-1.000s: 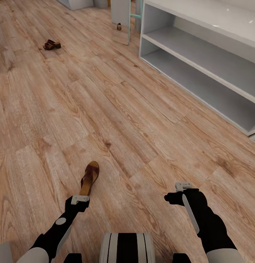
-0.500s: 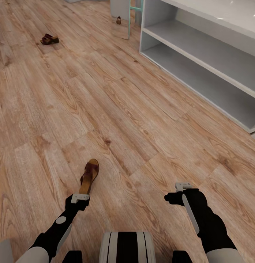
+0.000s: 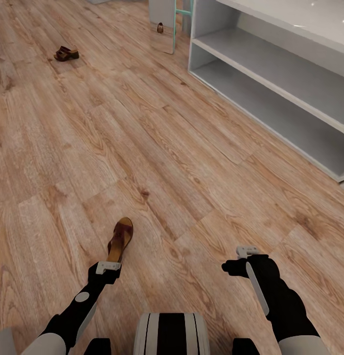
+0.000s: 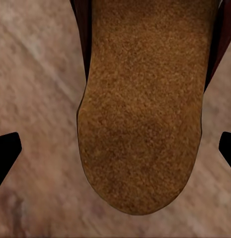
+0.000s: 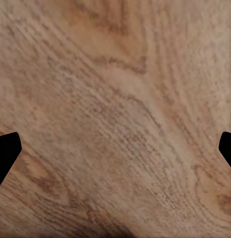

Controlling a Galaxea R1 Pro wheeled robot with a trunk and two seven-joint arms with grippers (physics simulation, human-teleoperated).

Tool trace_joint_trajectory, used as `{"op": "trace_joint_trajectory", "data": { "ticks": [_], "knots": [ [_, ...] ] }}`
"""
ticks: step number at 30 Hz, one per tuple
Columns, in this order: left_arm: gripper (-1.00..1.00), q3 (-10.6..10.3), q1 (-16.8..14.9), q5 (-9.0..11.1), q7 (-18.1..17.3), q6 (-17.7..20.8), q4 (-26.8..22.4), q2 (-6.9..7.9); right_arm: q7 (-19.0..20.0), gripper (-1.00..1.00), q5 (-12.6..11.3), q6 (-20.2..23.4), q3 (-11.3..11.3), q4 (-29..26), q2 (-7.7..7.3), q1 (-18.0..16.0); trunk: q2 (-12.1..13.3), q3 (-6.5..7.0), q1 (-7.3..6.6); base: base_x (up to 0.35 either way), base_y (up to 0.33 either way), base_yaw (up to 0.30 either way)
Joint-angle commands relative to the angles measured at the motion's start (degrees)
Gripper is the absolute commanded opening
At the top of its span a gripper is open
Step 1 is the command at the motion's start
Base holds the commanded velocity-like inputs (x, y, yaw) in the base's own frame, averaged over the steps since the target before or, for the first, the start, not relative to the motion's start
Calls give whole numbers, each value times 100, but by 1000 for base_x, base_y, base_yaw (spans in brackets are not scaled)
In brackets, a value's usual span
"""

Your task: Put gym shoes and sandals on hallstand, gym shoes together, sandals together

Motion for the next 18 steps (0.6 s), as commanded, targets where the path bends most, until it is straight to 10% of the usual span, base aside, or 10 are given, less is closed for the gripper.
{"op": "trace_joint_trajectory", "data": {
  "ticks": [1,18],
  "knots": [
    [100,2,-3,-49,-3,-19,2,1,3,100,-6,24,-2,-5,-1,-2,-1,-3,-1,16,0,0],
    [100,2,-4,-49,-3,-19,1,1,3,100,-8,24,-6,-5,-3,-2,-9,-173,15,3,0,0]
  ]
}}
